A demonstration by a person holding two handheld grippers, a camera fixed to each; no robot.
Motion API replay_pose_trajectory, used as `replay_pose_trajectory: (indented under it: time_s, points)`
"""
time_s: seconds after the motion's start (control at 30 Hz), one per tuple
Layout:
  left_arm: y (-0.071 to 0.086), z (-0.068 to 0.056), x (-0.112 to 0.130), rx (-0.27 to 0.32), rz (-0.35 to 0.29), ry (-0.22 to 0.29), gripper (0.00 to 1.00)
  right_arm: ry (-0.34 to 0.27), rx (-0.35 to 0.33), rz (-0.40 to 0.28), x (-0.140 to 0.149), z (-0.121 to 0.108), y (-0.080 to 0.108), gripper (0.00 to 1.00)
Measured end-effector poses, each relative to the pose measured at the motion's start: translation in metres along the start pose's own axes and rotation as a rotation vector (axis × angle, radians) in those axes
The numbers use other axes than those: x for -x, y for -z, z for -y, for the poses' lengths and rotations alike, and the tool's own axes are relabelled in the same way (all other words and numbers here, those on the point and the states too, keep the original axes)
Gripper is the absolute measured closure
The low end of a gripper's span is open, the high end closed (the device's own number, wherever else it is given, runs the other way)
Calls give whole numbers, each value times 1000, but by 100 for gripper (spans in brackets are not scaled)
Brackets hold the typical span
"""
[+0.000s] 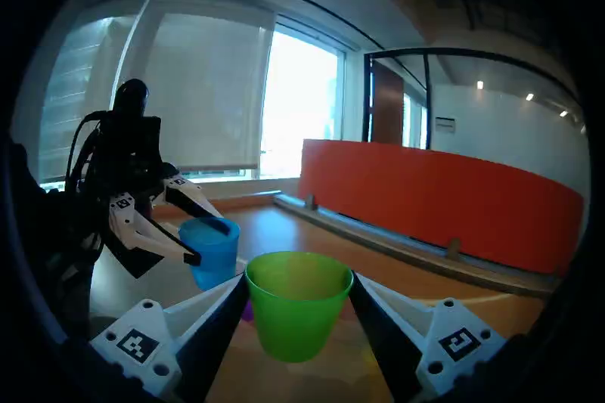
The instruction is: Pour water
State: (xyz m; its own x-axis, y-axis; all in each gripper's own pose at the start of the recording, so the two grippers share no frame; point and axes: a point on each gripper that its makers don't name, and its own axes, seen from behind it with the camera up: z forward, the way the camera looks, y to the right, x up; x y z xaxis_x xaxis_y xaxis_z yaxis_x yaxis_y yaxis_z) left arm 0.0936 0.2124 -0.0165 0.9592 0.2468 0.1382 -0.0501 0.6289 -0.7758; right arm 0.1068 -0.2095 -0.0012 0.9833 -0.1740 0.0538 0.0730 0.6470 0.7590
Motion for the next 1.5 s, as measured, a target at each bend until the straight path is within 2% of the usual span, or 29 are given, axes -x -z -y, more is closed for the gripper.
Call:
replay_pose_trajectory:
  time_s: [0.4,0.8,1.1,1.5]
  points:
    - [6,6,-19,-20,-58,-19,12,-2,-14,-44,-12,6,-1,6]
    - [12,14,-41,-62,-117,-75,12,11,-31,-61,-18,12,0,6]
    - [17,20,-58,-97,-151,-157,12,17,-54,-64,-16,20,-2,7]
    - [19,24,-74,-128,-187,-241,12,21,-86,-61,-9,30,-2,8]
